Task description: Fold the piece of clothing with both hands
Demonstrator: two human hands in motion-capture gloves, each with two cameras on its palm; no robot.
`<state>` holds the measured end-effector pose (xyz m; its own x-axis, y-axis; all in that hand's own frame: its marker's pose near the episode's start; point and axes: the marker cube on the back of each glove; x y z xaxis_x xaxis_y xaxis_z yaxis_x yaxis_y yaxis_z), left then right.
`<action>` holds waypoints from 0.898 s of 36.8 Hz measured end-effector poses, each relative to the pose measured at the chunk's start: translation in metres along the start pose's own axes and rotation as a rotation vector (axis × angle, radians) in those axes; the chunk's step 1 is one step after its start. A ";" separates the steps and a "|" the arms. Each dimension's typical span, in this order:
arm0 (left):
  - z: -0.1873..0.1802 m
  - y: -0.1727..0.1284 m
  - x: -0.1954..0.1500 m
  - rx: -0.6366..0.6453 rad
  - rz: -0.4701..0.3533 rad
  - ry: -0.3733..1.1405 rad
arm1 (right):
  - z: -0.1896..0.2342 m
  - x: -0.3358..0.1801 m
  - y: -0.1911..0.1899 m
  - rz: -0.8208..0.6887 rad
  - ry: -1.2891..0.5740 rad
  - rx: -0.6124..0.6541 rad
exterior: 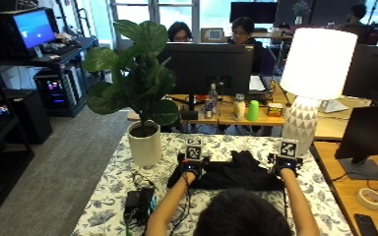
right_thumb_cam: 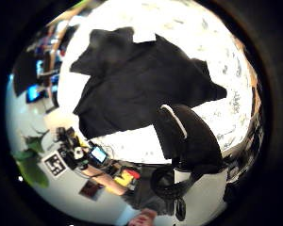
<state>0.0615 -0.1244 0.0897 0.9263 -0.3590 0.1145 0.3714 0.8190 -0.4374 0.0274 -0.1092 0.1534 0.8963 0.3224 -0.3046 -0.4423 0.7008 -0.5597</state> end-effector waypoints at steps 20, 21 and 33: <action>0.085 -0.057 0.009 -0.094 0.165 0.076 | 0.090 -0.008 -0.039 -0.025 -0.100 0.121; 0.084 -0.057 0.009 -0.096 0.163 0.072 | 0.090 -0.010 -0.037 -0.032 -0.111 0.106; 0.063 -0.046 -0.001 -0.316 0.073 -0.014 | 0.070 -0.030 -0.035 -0.003 -0.211 0.053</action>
<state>0.0471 -0.1337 0.1661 0.9513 -0.2966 0.0835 0.2678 0.6620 -0.7000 0.0185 -0.0990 0.2363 0.8873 0.4418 -0.1319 -0.4418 0.7329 -0.5174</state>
